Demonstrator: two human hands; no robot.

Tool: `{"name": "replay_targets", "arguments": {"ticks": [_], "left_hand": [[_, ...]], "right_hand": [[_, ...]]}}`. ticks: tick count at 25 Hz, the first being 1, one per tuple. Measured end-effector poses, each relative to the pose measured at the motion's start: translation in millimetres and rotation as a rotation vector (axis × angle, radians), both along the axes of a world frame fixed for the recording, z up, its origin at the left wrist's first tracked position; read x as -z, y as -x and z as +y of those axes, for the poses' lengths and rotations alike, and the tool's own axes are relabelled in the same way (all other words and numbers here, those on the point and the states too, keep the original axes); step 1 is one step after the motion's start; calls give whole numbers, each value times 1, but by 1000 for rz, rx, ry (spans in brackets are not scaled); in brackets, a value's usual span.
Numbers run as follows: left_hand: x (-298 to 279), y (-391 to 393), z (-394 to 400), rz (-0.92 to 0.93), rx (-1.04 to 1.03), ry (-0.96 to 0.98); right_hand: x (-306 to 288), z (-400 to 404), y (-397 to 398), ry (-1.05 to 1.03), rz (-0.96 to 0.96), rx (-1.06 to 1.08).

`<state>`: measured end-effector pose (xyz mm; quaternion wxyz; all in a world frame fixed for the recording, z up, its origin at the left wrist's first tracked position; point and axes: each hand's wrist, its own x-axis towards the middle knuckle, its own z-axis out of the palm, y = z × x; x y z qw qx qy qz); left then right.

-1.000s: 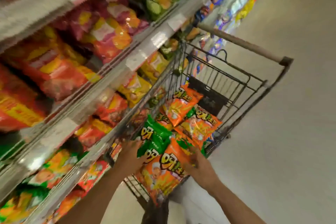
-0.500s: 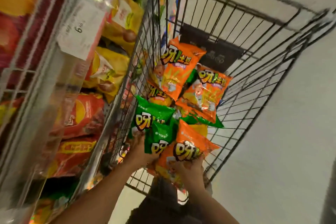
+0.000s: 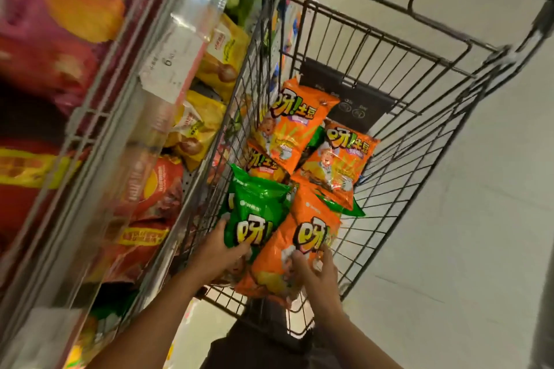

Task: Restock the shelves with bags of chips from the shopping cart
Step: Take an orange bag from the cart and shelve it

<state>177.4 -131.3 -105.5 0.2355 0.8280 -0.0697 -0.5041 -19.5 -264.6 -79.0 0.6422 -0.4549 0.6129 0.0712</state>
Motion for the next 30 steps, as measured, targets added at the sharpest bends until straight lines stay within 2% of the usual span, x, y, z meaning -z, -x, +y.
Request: {"name": "replay_targets", "arguments": {"ticks": [4, 8, 12, 15, 22, 30], "left_hand": [[-42, 19, 7, -175, -185, 103], [-93, 74, -2, -282, -457, 274], [-138, 149, -16, -358, -693, 411], [-161, 193, -22, -397, -831, 489], [-208, 268, 10, -482, -934, 627], [-264, 315, 104, -658, -1134, 660]], "right_hand": [[-28, -36, -16, -1, -243, -48], [-67, -84, -15, 20, -406, -180], [-117, -114, 22, -80, -578, -294], [-138, -125, 62, -68, -695, -361], [-173, -110, 122, 47, -841, -422], [-202, -62, 140, 202, -885, -613]]}}
